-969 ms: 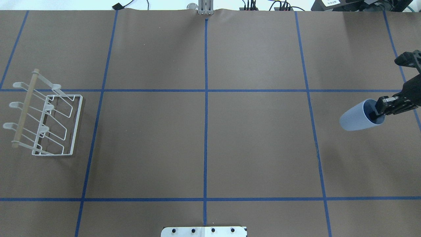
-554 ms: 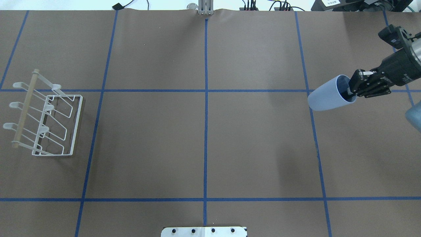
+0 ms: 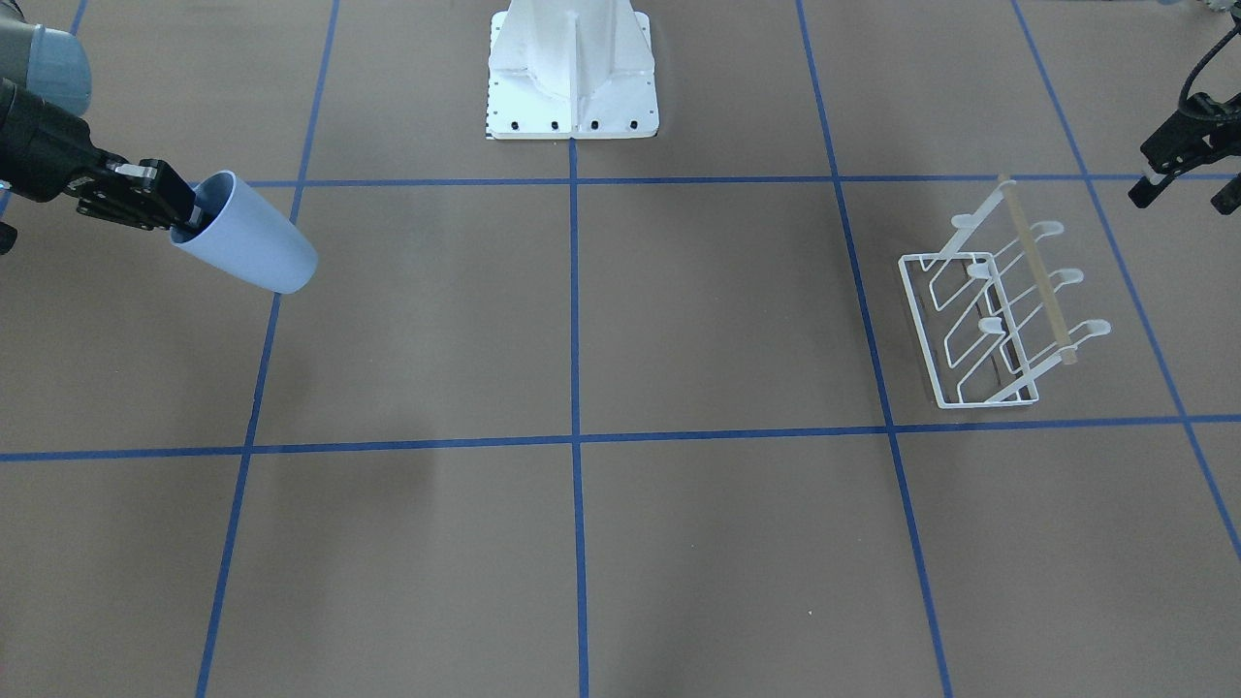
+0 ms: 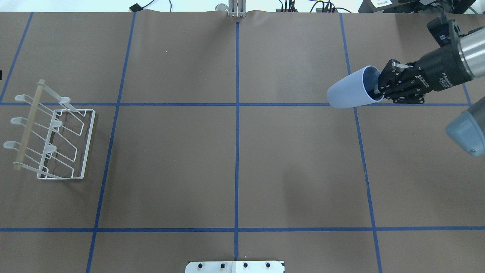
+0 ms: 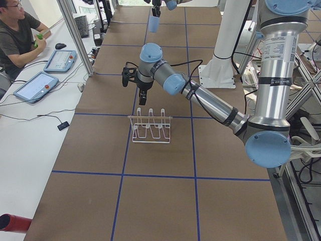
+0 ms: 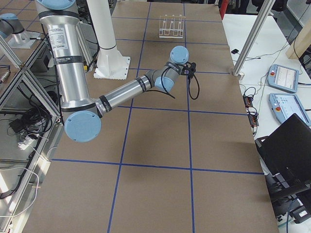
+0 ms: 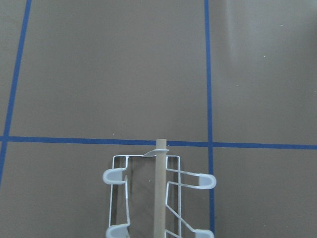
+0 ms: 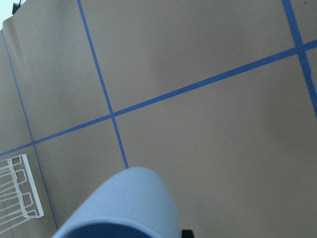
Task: Hang cup on cup holder
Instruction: 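Lift the cup with the right gripper and carry it toward the table center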
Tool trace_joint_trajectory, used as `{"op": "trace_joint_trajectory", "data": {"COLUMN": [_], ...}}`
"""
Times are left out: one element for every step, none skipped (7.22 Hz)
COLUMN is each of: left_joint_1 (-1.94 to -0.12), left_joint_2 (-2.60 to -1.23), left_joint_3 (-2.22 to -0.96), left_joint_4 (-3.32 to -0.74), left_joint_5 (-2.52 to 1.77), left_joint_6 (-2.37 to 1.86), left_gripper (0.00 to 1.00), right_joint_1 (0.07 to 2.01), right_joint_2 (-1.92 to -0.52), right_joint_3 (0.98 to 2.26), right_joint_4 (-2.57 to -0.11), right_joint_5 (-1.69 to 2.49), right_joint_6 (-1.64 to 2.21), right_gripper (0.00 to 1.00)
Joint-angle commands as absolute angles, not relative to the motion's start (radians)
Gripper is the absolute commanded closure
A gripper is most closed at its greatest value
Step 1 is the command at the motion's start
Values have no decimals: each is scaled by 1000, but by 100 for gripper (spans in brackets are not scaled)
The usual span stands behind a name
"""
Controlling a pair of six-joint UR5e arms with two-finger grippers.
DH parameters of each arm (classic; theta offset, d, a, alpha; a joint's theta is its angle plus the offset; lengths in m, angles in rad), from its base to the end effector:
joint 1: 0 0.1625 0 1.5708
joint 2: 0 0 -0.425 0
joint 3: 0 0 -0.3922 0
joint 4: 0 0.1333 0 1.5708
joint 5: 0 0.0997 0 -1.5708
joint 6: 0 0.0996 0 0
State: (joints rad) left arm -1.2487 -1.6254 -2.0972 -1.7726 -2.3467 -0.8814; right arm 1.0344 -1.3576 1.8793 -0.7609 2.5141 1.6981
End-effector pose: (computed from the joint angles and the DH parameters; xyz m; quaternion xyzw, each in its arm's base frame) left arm 0.0891 -0.4677 0.3517 0.0932 0.4882 -0.0975 0.8623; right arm -0.2156 -0.4656 0.2994 -0.0801 -0.6512 0.1498 0.7397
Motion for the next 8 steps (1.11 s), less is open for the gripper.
{"op": "trace_joint_trajectory", "data": {"left_joint_1": [-1160, -1126, -1094, -1065, -1010, -932, -917, -901], "left_joint_2": [-1690, -1734, -1784, -1820, -1838, -1898, -1975, -1988], "left_joint_3": [-2091, -2088, -2076, -2069, -2069, -2031, -1984, -1974], "left_joint_4": [-1932, -1981, -2037, -2096, -2190, -2294, -2331, -2382], "left_joint_5": [-2345, -2344, -2344, -2344, -2344, -2336, -2333, -2327], "left_joint_6": [-1200, -1326, -1420, -1531, -1690, -1833, -1921, -1930], "left_gripper": [2, 2, 2, 2, 2, 2, 2, 2], "right_joint_1": [945, 895, 843, 819, 809, 799, 795, 773], "right_joint_2": [-1278, -1269, -1249, -1223, -1200, -1174, -1154, -1151], "right_joint_3": [1884, 1879, 1879, 1879, 1878, 1878, 1878, 1873], "right_joint_4": [-637, -533, -475, -445, -427, -417, -375, -297], "right_joint_5": [2380, 2308, 2260, 2255, 2255, 2253, 2244, 2214], "right_joint_6": [1994, 2090, 2168, 2201, 2239, 2262, 2342, 2388], "right_gripper": [100, 100, 100, 100, 100, 100, 100, 100]}}
